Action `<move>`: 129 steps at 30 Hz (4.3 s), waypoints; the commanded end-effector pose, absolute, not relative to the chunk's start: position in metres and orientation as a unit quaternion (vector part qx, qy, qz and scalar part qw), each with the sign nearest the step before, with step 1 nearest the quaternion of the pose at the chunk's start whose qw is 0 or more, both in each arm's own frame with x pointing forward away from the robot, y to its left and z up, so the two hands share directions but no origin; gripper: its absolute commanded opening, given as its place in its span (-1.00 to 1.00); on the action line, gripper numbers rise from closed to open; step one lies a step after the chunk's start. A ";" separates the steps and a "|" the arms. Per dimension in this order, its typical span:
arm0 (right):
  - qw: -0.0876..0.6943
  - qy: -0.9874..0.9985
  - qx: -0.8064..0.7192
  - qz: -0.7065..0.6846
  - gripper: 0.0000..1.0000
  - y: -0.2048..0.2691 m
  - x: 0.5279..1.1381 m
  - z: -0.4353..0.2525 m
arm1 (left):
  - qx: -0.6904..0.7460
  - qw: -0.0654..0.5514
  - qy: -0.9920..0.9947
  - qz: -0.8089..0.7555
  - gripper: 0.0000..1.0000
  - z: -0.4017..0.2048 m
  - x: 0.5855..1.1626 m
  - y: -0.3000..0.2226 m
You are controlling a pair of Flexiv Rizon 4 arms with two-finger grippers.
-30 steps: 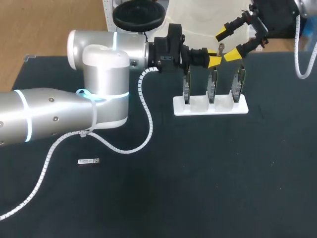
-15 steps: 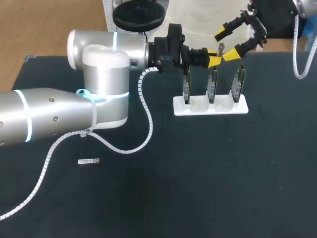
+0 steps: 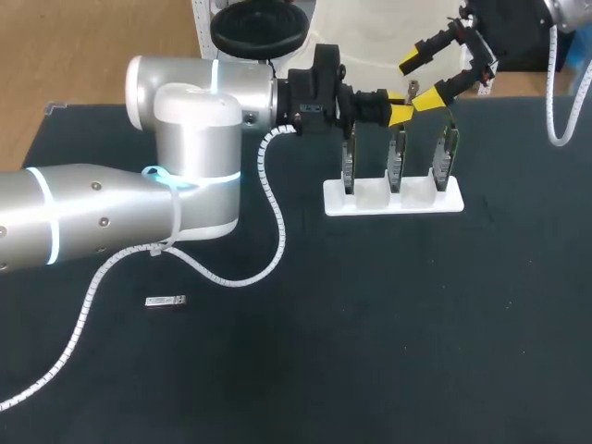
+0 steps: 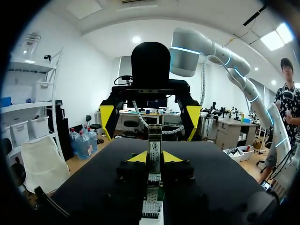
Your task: Pick up the optical module with the left hand, and insert it into the network port with the right hand.
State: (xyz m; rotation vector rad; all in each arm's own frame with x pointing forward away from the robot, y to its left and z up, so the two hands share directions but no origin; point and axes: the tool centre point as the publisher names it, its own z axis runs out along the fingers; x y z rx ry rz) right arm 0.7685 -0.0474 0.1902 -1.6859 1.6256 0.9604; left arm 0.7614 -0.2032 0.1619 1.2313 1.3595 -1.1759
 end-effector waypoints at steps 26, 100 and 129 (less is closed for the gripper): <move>0.295 0.611 -0.640 0.361 -1.00 -0.046 0.766 0.185 | 0.502 0.462 0.553 -0.479 -1.00 0.162 0.763 -0.204; 0.296 0.612 -0.642 0.355 -1.00 -0.045 0.764 0.183 | 0.607 0.332 0.656 -0.301 1.00 0.144 0.743 -0.172; 0.295 0.612 -0.643 0.354 -1.00 -0.046 0.761 0.183 | 0.609 0.322 0.658 -0.304 1.00 0.140 0.740 -0.173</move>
